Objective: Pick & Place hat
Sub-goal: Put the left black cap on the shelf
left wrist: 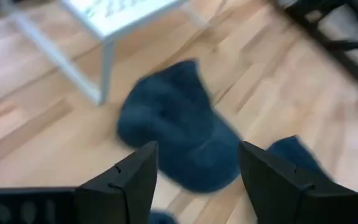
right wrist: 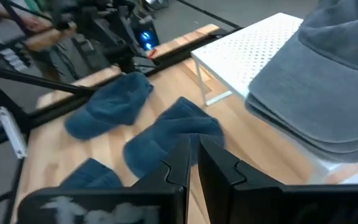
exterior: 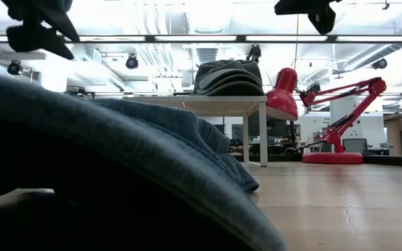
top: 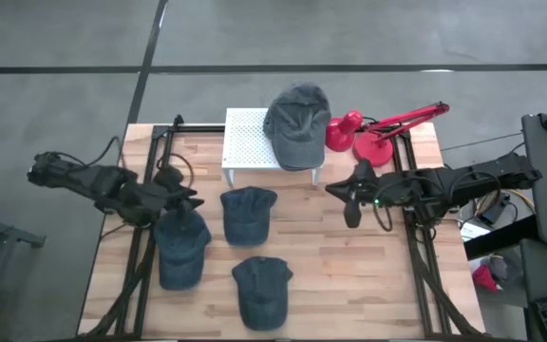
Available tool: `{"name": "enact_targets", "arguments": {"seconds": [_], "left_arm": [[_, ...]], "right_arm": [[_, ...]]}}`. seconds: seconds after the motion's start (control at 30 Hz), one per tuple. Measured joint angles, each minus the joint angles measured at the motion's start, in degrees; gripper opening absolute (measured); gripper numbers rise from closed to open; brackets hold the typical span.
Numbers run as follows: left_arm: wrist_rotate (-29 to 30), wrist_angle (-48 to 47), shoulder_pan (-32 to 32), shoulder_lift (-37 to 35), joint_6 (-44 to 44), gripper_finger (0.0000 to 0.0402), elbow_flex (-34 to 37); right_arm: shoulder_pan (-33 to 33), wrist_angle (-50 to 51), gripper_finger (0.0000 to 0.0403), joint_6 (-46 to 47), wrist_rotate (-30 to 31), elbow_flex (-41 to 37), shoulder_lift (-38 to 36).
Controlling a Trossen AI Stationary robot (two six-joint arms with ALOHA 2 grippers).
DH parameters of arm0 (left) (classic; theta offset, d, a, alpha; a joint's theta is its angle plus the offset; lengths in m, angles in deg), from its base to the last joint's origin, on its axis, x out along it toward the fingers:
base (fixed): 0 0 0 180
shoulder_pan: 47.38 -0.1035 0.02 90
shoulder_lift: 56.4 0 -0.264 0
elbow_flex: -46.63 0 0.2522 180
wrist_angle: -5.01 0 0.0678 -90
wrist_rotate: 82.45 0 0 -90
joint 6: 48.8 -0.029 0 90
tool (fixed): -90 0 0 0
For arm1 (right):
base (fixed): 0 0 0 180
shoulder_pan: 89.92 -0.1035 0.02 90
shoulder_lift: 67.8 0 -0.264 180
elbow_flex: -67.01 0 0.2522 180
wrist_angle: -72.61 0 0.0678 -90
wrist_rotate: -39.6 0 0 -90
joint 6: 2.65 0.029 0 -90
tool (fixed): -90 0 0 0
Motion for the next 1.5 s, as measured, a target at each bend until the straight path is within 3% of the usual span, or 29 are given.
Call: {"name": "enact_targets", "arguments": {"seconds": [0.17, 0.27, 0.47, 0.7, 0.9, 1.5], "left_arm": [[-0.52, -12.11, 1.72, 8.67, 13.1, 0.0223, -7.45], [-5.13, -16.85, 2.63, 12.73, 22.85, 0.0223, -9.02], [-14.99, -17.57, 6.47, 20.52, 37.45, 0.0223, -7.67], [-16.15, -18.42, 13.36, 26.9, 56.01, 0.0223, -6.7], [-16.71, -18.37, 16.15, 29.08, 57.31, 0.0223, -6.7], [-18.58, -17.15, 16.45, 30.46, 57.72, 0.0223, -3.65]], "right_arm": [[0.01, -4.3, 0.0027, -0.12, -1.58, -5.41, -4.37], [-0.01, -4.46, 0.0027, 0.65, -1.94, -7.53, -6.49], [0.0, -5.21, 0.0027, 0.94, -3.26, -10.81, -9.79], [0.01, -5.26, 0.0027, 1.0, -3.26, -12.63, -10.74], [0.01, -5.24, 0.0027, 0.99, -3.26, -12.92, -10.2], [0.01, -5.19, 0.0027, 0.99, -3.24, -13.52, -10.25]]}}
